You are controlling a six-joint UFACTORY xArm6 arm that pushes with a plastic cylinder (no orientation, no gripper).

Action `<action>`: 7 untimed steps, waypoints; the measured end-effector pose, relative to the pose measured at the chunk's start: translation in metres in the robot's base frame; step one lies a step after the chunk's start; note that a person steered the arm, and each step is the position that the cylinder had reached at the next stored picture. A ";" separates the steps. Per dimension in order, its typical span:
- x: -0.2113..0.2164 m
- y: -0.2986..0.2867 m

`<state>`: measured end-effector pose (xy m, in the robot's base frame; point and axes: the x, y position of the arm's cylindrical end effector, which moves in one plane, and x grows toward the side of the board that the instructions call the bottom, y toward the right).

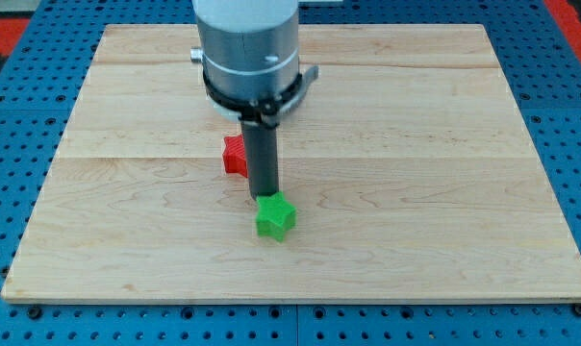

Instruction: Separate the green star from the group of blocks

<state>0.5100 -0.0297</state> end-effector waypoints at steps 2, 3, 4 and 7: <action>-0.030 0.047; -0.077 0.100; -0.133 0.103; -0.228 0.076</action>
